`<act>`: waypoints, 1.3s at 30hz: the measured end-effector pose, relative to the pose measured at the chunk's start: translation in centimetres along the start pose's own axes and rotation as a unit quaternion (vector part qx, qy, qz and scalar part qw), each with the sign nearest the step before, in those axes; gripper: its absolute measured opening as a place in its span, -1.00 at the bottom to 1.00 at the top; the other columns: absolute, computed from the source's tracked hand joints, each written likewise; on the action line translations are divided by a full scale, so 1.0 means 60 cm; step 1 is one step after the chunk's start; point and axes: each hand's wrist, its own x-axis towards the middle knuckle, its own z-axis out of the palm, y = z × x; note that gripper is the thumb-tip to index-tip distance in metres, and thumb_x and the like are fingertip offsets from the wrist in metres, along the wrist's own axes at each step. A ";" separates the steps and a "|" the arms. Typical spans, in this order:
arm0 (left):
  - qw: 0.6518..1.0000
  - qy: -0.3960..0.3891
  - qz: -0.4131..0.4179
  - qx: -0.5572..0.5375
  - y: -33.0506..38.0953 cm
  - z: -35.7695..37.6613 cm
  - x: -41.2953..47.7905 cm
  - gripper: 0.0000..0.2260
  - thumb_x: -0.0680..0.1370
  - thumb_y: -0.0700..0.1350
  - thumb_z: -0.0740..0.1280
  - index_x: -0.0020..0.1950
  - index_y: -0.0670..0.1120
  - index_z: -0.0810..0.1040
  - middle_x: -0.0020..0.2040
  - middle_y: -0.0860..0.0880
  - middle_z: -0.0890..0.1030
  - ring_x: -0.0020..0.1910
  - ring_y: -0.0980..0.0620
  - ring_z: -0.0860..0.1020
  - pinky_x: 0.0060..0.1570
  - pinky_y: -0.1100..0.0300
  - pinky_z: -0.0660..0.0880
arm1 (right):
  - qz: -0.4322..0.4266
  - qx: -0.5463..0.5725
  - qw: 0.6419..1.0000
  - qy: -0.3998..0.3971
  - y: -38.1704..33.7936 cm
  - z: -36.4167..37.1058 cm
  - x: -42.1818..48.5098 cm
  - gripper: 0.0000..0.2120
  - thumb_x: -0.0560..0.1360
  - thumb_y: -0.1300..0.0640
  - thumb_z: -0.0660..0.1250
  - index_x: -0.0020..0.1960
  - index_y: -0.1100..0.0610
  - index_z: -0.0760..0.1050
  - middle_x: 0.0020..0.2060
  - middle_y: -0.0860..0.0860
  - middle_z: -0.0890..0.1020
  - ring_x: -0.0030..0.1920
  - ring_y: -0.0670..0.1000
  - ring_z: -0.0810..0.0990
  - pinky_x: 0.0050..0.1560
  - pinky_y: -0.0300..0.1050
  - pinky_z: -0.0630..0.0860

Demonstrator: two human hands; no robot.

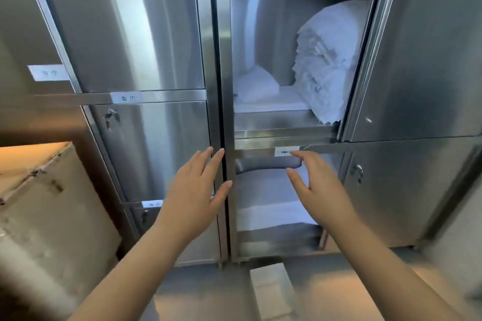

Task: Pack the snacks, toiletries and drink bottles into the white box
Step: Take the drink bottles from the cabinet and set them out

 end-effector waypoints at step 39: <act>0.964 0.114 -0.240 -0.028 -0.213 0.583 1.170 -0.47 0.62 0.10 0.09 0.53 -0.03 0.05 0.53 -0.04 0.11 0.51 -0.03 0.07 0.45 0.08 0.03 | -0.102 0.040 0.994 -0.009 0.434 0.313 1.117 -0.61 0.60 -0.05 0.16 0.39 0.01 0.27 0.36 -0.05 0.37 0.32 -0.04 0.35 0.25 -0.18 0.32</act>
